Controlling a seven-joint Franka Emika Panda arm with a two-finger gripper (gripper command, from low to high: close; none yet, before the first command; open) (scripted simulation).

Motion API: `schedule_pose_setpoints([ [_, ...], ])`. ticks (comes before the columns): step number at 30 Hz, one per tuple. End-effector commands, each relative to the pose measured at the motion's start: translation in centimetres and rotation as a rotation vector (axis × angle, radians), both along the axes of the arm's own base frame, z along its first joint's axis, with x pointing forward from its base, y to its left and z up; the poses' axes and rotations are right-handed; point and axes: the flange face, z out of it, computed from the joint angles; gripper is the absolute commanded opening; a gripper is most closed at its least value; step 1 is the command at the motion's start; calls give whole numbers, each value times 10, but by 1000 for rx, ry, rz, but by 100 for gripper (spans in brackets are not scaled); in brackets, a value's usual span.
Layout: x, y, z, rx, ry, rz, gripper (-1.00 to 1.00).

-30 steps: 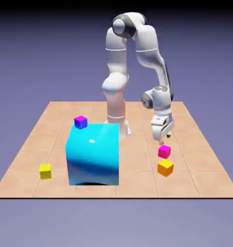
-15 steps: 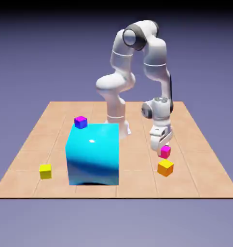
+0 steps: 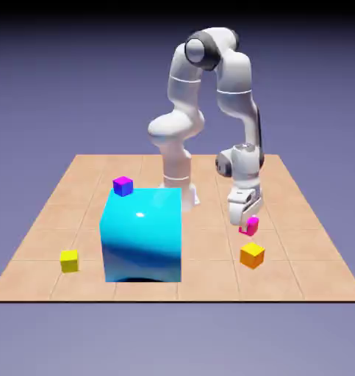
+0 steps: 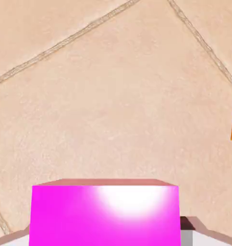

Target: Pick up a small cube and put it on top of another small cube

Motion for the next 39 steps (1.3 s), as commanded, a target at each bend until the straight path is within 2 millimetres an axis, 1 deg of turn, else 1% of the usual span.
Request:
schedule_pose_setpoints([
  [1,-1,0,4,3,1,-1,-100],
  [6,-7,1,23,30,26,-5,-100],
  [8,-9,1,27,40,38,-6,-100],
  [9,-9,1,27,40,38,-6,-100],
  [12,-18,-5,12,-27,153,3,-100],
  [13,-18,-7,8,-45,192,-15,-100],
  [17,-3,-13,-8,-87,341,-177,-100],
  [21,10,-18,-19,-106,485,-333,-100],
  [29,39,-18,-29,-75,748,-608,-100],
  [32,50,-22,-36,-64,822,-708,-100],
  [35,64,-23,-38,-31,878,-792,-100],
  [39,82,-25,-39,8,897,-867,-100],
])
